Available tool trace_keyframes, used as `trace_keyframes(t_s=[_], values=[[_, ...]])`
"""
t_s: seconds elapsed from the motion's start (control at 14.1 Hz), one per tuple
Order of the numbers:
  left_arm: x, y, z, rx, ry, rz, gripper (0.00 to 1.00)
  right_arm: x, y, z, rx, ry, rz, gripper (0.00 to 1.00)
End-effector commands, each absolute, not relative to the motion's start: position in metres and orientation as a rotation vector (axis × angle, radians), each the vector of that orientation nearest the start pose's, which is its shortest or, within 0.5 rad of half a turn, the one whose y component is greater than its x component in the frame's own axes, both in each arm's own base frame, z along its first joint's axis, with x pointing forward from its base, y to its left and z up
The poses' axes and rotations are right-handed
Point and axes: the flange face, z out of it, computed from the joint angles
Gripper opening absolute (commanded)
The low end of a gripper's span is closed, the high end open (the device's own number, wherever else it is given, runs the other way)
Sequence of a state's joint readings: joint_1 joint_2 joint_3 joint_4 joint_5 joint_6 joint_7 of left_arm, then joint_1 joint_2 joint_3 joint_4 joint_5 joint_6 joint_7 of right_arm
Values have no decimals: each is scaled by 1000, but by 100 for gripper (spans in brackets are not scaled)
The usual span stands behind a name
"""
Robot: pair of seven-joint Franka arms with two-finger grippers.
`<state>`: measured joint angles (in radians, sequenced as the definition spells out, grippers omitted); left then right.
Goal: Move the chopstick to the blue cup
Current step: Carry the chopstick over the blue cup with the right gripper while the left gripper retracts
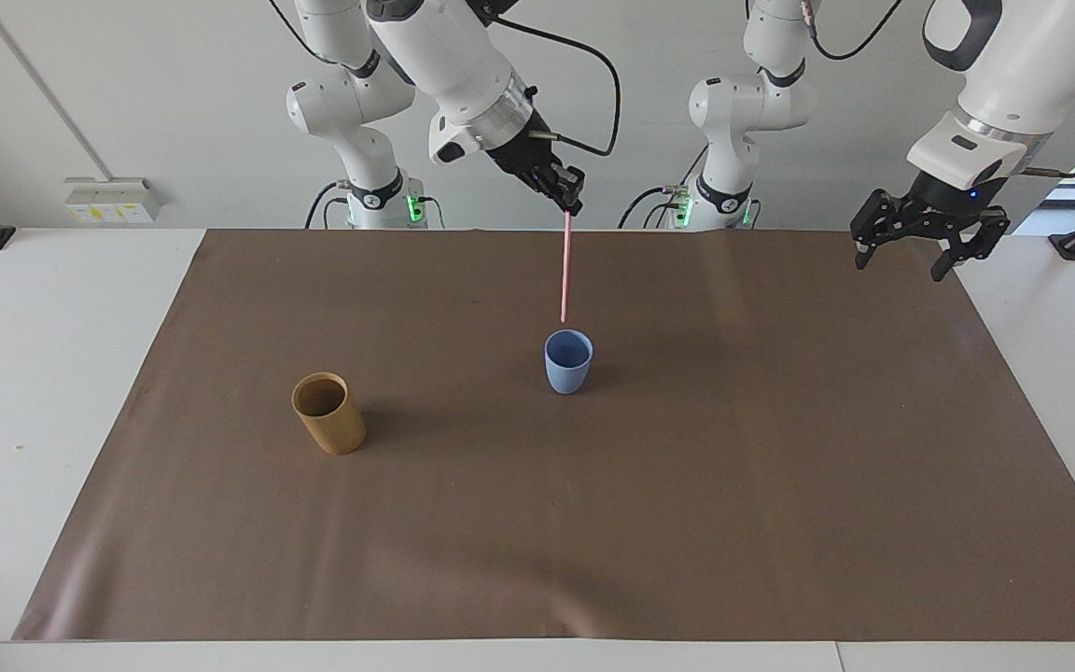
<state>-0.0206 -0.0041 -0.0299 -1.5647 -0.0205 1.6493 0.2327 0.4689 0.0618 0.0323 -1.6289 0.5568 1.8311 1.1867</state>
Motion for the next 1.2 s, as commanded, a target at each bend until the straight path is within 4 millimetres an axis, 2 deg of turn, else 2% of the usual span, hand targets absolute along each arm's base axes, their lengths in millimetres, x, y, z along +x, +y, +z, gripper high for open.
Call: trace_keyframes(t_s=[0.0,0.28,0.42,0.64,0.92,0.99,1.06,1.13], values=[[563,-28,641,-3111,468,-120,100,513,341,568,-2407,1052,482,0],[559,-33,640,-3113,476,-89,100,507,338,537,-2436,1075,529,0],[549,-33,636,-3119,466,5,100,503,334,521,-2444,1088,537,0],[529,-38,630,-3111,486,91,100,510,328,513,-2439,1103,531,0],[531,-41,632,-3098,405,85,100,518,336,484,-2429,1143,517,0],[531,-42,633,-3100,369,83,100,519,336,482,-2425,1145,506,0],[531,-46,633,-3101,352,82,100,519,336,482,-2425,1145,505,16],[530,-47,633,-3101,342,82,100,519,336,481,-2426,1146,508,71]])
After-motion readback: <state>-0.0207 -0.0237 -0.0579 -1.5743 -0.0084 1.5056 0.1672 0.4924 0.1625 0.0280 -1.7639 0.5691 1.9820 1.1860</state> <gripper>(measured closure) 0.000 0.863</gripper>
